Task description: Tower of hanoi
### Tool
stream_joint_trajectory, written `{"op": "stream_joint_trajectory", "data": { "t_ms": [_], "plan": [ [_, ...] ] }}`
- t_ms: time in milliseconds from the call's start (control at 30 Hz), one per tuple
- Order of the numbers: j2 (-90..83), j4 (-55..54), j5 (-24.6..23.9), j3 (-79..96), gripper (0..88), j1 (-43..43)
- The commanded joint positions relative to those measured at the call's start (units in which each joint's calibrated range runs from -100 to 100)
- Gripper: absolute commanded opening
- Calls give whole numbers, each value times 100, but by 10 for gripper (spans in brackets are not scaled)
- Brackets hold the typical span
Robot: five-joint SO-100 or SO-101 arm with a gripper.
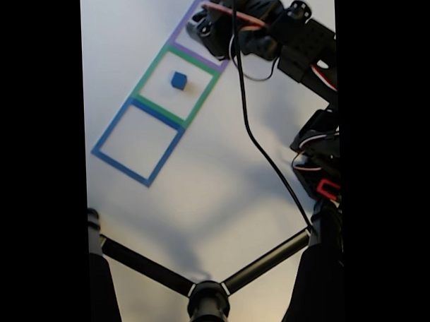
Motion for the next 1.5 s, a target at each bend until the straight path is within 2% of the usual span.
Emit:
{"op": "stream_joint_trajectory", "data": {
  "t_ms": [0, 200, 467, 633, 700, 800, 867, 1033, 1233, 1467],
  "plan": [
    [-150, 1734, 0, -1509, 0, 594],
    [-22, 2932, 0, -2563, 0, 1181],
    [-471, 3523, 0, -2654, 1, 1852],
    [-423, 3604, 0, -2691, 88, 2355],
    [-366, 3417, 0, -2636, 132, 2431],
    [-358, 3175, 0, -2491, 124, 2584],
    [-342, 2997, 0, -2363, 147, 2645],
    [-423, 2284, 0, -1673, 282, 2721],
    [-487, 730, 0, -455, 417, 2721],
    [-455, -961, 0, 663, 439, 2591]
  ]
}}
